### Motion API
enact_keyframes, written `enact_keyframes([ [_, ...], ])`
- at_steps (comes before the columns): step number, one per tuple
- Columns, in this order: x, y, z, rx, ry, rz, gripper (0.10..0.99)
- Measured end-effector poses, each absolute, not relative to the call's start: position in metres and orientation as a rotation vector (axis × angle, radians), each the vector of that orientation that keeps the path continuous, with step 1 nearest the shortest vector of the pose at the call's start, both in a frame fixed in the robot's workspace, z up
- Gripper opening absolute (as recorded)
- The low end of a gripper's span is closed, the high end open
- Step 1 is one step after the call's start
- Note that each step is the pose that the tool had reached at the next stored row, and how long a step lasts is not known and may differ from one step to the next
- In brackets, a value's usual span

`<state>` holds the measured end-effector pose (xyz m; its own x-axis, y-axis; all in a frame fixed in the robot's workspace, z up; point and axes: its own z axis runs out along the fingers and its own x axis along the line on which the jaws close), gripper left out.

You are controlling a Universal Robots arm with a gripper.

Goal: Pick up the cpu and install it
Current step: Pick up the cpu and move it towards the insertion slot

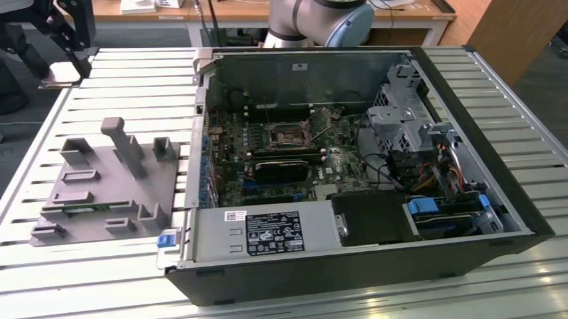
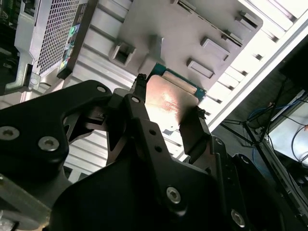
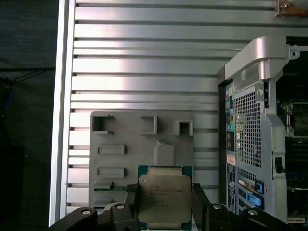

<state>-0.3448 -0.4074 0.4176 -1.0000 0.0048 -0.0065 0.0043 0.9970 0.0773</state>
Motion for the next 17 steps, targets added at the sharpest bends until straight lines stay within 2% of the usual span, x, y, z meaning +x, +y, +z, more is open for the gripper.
enact_keyframes([
  [17, -0.325, -0.406, 0.418, 0.007, 3.133, 0.121, 0.529],
])
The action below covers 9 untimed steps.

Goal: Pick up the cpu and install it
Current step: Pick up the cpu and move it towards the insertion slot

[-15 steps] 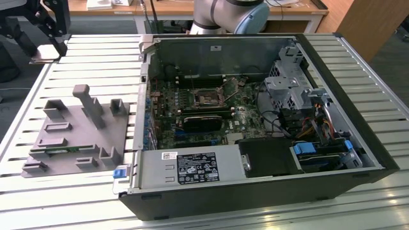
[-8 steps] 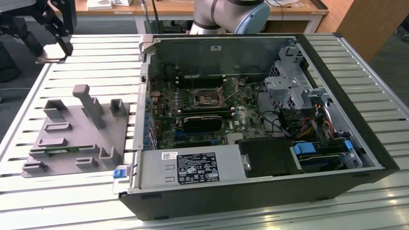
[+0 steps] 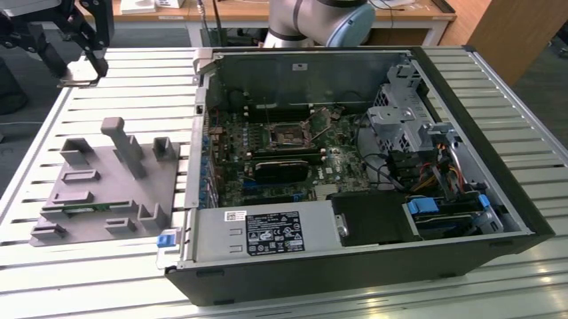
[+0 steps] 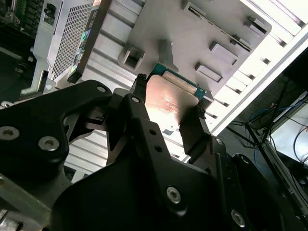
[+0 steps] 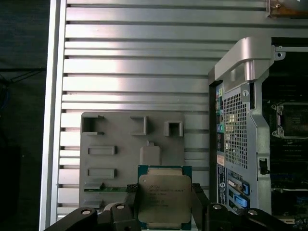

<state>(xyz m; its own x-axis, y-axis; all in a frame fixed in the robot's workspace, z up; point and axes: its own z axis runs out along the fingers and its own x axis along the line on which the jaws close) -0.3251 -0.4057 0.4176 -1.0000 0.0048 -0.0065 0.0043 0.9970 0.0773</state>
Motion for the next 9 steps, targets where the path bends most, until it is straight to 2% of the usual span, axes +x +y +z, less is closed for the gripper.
enact_keyframes([
  [9, -0.3155, -0.4048, 0.4176, 0.007, 3.133, 0.121, 0.529],
])
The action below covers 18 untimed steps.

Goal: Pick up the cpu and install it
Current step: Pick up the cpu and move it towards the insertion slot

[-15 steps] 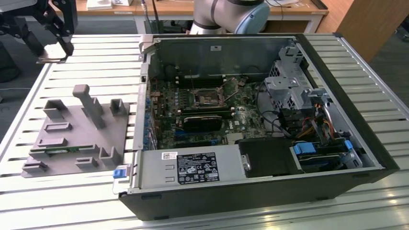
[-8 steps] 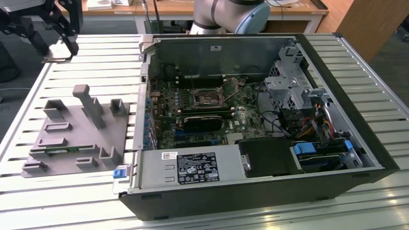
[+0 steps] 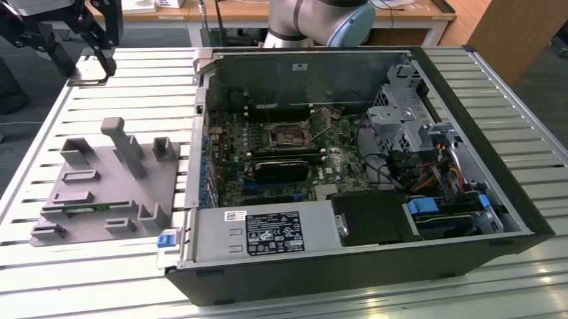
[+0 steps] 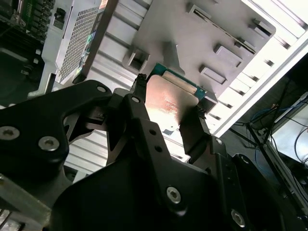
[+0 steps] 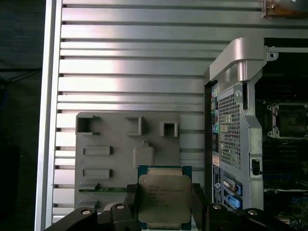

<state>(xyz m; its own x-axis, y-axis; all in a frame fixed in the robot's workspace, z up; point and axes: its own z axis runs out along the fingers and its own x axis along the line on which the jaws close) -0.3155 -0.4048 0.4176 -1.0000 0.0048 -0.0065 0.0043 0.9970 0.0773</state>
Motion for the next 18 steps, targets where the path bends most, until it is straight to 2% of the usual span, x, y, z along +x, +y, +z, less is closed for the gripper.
enact_keyframes([
  [18, -0.297, -0.404, 0.418, 0.007, 3.133, 0.121, 0.529],
])
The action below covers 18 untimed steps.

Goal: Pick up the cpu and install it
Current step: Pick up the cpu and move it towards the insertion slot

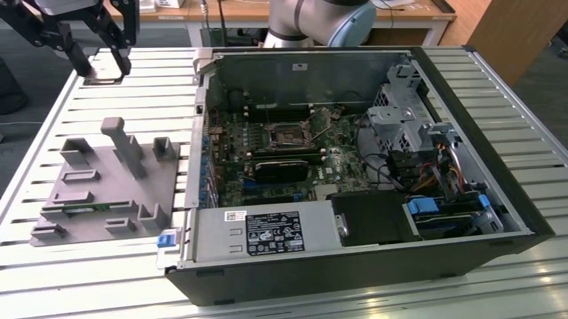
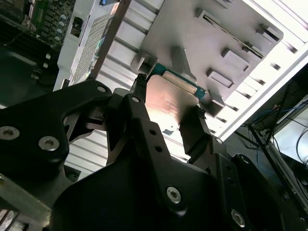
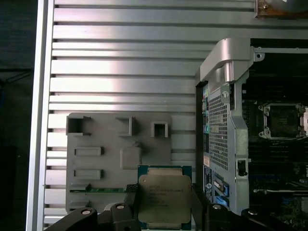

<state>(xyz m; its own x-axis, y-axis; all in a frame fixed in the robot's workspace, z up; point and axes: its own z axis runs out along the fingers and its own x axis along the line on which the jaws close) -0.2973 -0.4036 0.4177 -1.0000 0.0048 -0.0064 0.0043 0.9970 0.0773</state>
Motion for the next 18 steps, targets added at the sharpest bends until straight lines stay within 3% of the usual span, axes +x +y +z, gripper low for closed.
enact_keyframes([
  [18, -0.281, -0.402, 0.418, 0.007, 3.133, 0.121, 0.529],
])
